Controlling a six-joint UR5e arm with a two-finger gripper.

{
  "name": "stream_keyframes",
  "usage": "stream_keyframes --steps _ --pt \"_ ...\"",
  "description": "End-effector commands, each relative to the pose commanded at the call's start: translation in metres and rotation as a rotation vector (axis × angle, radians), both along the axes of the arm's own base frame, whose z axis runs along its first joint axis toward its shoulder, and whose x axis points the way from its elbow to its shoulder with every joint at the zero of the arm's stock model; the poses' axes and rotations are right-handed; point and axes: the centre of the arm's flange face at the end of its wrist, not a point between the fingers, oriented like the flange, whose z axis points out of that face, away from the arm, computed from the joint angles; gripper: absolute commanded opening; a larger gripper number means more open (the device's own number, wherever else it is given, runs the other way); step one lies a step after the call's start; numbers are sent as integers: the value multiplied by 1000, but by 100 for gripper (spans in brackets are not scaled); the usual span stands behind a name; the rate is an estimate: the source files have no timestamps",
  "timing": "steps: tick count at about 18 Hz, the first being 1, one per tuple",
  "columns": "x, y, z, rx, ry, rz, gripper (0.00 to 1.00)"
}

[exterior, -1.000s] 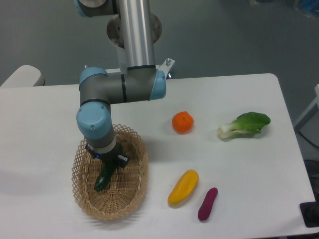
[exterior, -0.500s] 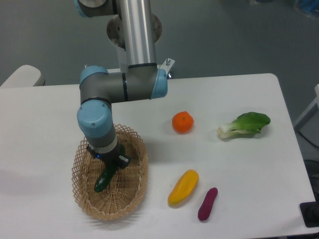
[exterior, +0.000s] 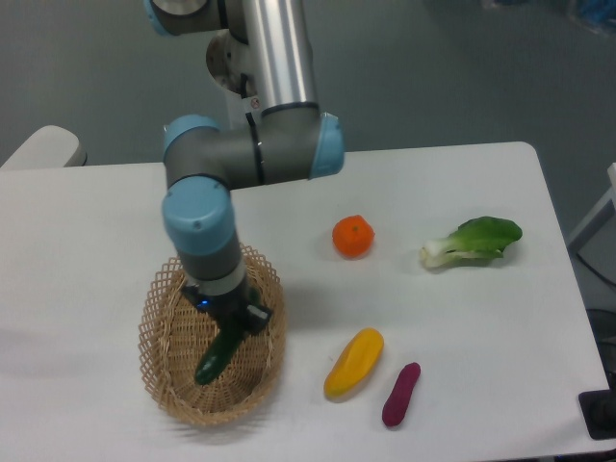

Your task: Pick up the cucumber from the basket

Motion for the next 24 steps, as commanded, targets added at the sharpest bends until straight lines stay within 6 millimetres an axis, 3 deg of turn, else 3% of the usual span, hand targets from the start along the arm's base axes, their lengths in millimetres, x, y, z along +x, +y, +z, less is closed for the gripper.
stream_keyframes --steps 5,12,18,24 --pt "-80 -42 27 0 34 -88 21" --pt "-176 -128 34 -26 65 -238 21" --pt "-204 -159 33 -18 61 -278 21" --pt "-204 -160 33 -19 62 -286 21"
